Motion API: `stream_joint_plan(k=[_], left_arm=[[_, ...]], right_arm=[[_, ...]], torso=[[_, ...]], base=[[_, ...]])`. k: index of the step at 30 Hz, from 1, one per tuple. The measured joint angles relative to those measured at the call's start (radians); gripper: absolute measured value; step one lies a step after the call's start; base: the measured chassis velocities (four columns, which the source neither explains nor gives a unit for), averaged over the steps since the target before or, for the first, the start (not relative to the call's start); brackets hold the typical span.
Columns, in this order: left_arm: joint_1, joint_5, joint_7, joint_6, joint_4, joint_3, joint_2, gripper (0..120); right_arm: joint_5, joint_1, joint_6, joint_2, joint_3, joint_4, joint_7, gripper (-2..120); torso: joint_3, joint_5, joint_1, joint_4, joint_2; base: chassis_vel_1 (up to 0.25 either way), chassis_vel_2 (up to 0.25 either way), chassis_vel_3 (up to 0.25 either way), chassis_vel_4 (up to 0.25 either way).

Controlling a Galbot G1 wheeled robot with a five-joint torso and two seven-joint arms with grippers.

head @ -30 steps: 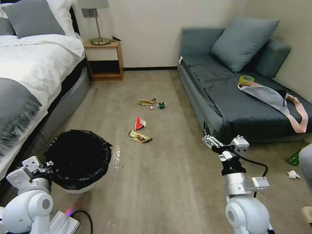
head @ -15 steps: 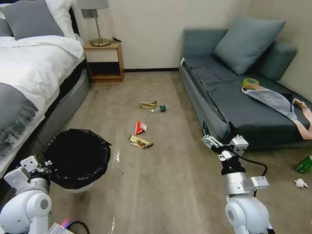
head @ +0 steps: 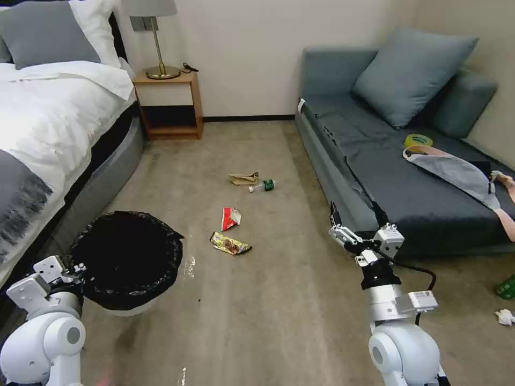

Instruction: Pick up the trash bin, then pick up the garbage on the floor and place it into the trash bin.

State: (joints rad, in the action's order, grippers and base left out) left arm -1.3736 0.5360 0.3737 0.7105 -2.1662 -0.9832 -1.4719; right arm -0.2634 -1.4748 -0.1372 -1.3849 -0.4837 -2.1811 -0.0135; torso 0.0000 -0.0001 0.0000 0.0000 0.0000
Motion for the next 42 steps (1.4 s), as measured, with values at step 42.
stream_joint_plan(k=[42], left_arm=[[0.009,0.004,-0.004,-0.005,0.003,-0.015,-0.004,4]], right_arm=[[0.006,0.008,0.011,0.004,0.026,0.009,-0.001,100]], torso=[[0.0,0.0,0.0,0.0,0.0]], base=[[-0.094,0.1,0.096,-0.099]])
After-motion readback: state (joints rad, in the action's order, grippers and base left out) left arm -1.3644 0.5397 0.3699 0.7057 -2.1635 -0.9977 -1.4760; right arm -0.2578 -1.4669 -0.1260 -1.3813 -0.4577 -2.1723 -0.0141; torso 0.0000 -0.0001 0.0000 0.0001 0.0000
